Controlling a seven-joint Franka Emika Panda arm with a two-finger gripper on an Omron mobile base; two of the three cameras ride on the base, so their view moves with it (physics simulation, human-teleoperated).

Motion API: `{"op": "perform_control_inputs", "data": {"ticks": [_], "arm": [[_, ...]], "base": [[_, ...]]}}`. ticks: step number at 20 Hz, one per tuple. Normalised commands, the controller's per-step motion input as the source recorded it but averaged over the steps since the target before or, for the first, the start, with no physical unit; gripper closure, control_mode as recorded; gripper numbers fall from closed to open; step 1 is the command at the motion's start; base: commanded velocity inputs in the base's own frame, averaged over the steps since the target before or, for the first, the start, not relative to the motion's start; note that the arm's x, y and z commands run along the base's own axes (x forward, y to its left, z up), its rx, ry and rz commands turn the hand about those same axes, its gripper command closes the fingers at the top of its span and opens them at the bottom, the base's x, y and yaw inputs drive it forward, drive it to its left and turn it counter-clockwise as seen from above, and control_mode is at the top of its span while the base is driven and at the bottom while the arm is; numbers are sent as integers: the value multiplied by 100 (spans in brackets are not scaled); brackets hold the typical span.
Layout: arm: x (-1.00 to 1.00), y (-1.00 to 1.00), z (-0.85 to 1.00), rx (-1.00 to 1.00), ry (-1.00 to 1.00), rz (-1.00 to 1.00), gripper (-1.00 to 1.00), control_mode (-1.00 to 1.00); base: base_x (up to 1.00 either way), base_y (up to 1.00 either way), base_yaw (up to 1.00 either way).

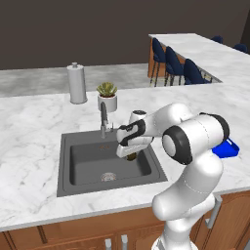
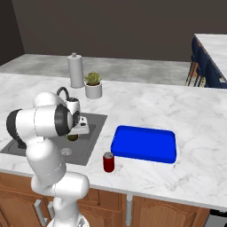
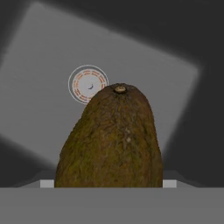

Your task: Pick up all produce items and place them in the sink. Turn on the sink faucet to wash them. Then turn the sink off and put them in the tray.

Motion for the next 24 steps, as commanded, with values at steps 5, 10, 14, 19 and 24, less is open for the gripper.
{"op": "perform_control_inputs", "data": {"ticks": [5,10,14,19,24], "arm": [[16,18,-35,0,0,0,100,-100],[15,15,-32,0,0,0,100,-100],[22,14,-32,0,0,0,100,-100],[24,13,-34,0,1,0,100,-100],[25,11,-32,0,1,0,100,-100]], "base": [[0,0,0],[0,0,0],[0,0,0],[0,0,0],[0,0,0]]}}
